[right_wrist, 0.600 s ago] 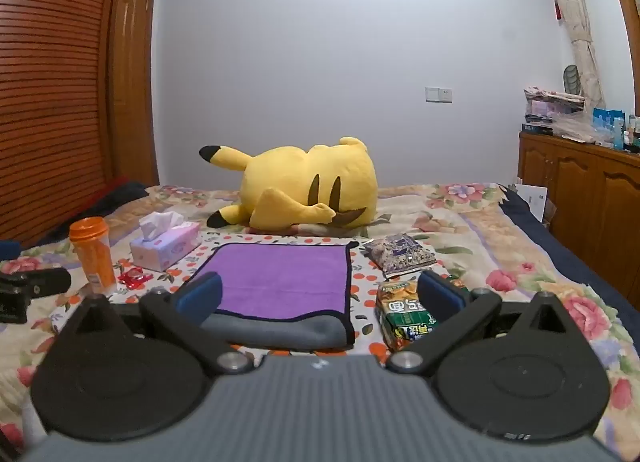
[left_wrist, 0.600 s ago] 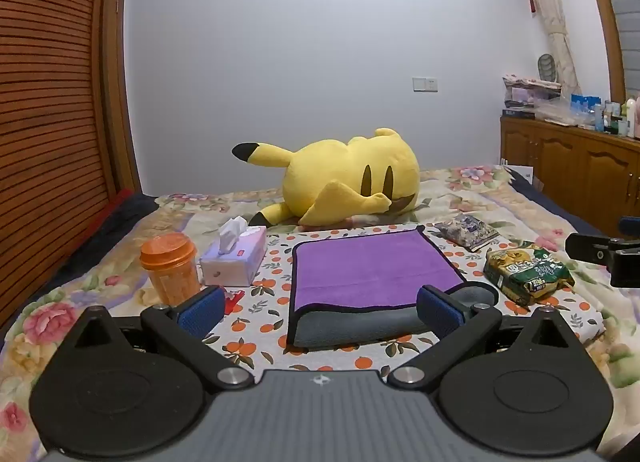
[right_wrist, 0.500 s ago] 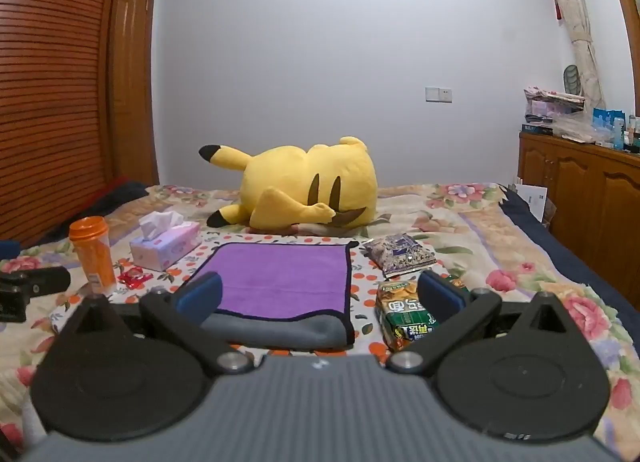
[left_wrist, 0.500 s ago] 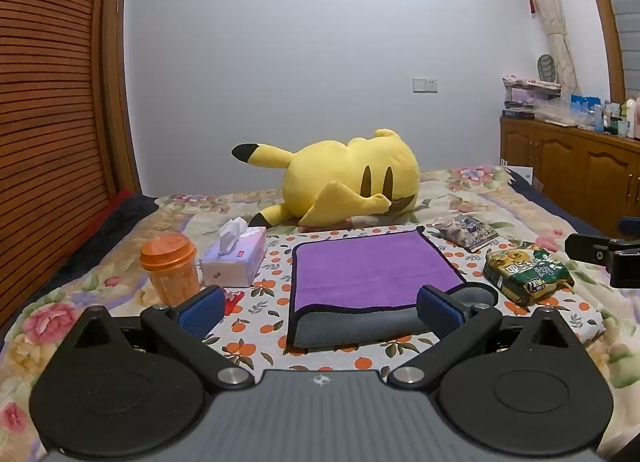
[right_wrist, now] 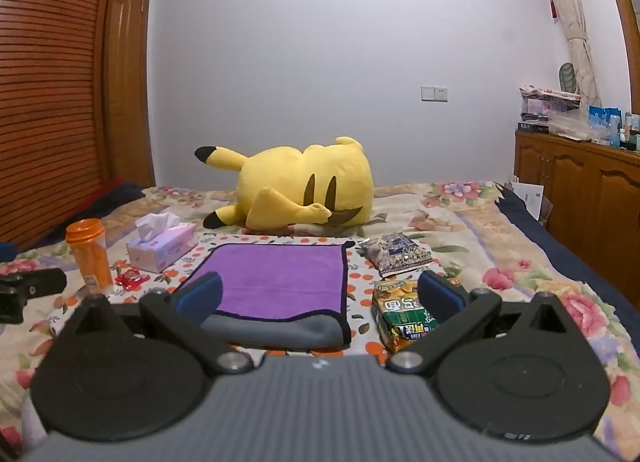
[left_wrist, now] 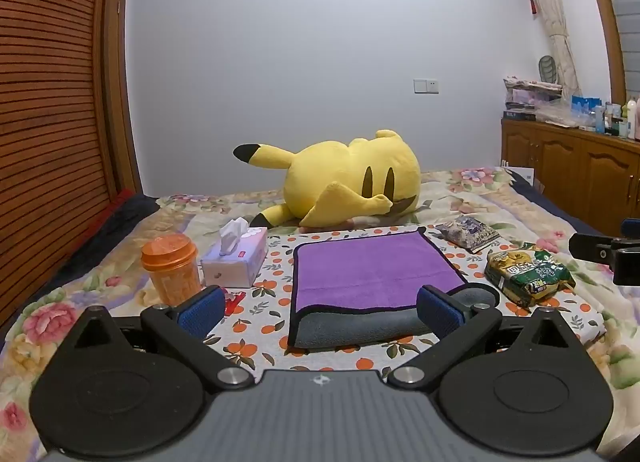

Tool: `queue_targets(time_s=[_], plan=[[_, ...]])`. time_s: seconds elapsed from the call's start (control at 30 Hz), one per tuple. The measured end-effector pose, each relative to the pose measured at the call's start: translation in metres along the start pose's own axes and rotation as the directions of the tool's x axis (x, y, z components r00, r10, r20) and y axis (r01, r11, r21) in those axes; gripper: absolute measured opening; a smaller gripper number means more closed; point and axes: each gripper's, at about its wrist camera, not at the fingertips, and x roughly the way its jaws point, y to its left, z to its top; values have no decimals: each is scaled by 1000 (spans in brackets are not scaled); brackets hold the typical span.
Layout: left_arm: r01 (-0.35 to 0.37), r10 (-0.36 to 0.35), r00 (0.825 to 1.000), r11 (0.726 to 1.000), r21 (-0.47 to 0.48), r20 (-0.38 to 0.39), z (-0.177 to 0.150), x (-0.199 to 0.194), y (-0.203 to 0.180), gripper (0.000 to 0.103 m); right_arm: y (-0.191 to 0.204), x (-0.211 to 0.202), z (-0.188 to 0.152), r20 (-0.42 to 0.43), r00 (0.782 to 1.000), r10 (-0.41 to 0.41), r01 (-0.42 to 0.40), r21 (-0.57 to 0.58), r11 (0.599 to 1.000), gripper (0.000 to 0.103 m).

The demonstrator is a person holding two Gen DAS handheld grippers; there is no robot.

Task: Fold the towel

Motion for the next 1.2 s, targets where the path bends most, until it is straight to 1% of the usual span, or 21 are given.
queue_targets(time_s=[1.2], plan=[[-3, 3, 1000, 1000, 4, -6, 0, 2, 5, 103, 0, 0, 1, 1, 1000, 2, -2, -7, 1000, 103]])
